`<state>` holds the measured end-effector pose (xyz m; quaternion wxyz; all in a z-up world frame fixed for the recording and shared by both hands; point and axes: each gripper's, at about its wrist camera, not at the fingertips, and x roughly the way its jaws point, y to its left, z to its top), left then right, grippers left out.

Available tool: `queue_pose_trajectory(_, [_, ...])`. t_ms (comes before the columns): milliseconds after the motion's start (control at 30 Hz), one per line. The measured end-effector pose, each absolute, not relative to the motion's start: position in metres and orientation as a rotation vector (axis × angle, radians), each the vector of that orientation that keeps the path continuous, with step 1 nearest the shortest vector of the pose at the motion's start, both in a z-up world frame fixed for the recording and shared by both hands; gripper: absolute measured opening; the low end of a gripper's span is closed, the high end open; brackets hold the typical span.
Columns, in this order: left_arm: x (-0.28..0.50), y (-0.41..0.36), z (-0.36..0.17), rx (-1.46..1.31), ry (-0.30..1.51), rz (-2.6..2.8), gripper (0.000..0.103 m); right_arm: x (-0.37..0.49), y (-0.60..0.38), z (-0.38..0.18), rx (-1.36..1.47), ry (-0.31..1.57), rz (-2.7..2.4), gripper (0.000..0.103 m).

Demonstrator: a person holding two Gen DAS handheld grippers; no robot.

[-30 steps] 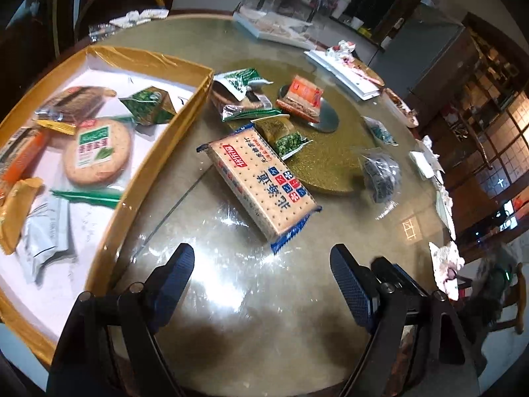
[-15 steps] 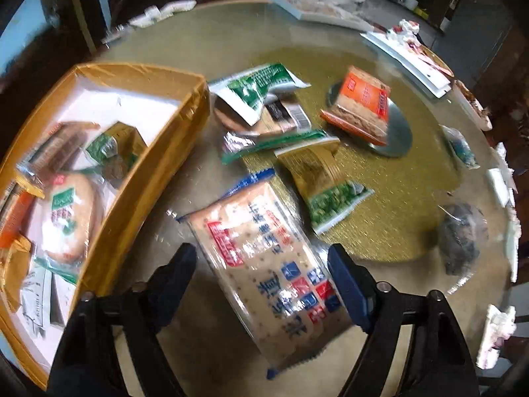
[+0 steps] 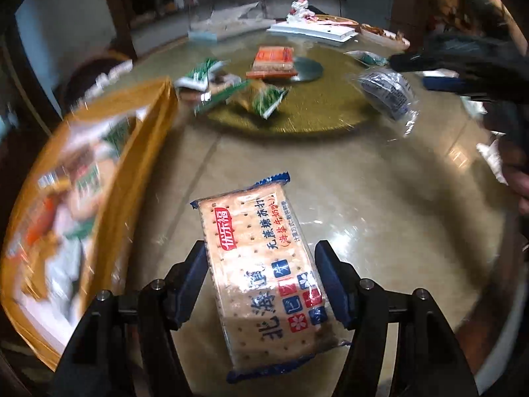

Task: Organize snacks
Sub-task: 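Grasp the blue-and-white cracker box with the left gripper while the right gripper grasps a clear sachet, then carry the cracker box and clear sachet over the tray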

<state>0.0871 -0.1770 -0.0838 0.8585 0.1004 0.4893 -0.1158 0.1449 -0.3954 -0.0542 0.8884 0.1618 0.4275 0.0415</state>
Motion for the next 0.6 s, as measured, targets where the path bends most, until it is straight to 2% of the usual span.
queue_pose_trajectory(67, [0.085,-0.173,-0.085,0.18,1.016,-0.243,0.071,0.167,-0.391,-0.064,0.267,0.925,0.076,0.076])
queue_pose_trajectory(100, [0.083,-0.174,-0.085,0.184,1.009,-0.247,0.067,0.173,-0.388,-0.069,0.247,0.944,0.087,0.076])
queue_pose_trajectory(133, [0.081,-0.175,-0.083,0.188,0.999,-0.253,0.059,0.178,-0.383,-0.079,0.228,0.971,0.105,0.075])
queue_pose_trajectory(167, [0.078,-0.174,-0.083,0.192,0.993,-0.255,0.058,0.179,-0.381,-0.084,0.208,0.985,0.092,0.067])
queue_pose_trajectory(200, [0.078,-0.172,-0.083,0.186,0.981,-0.256,0.057,0.18,-0.378,-0.088,0.187,1.0,0.079,0.063])
queue_pose_trajectory(333, [0.065,-0.154,-0.082,0.139,0.95,-0.231,0.055,0.17,-0.365,-0.097,0.119,1.003,0.043,0.058])
queue_pose_trajectory(600, [0.054,-0.11,-0.056,-0.014,0.925,-0.291,0.055,0.141,-0.334,-0.089,0.289,0.958,0.086,0.05])
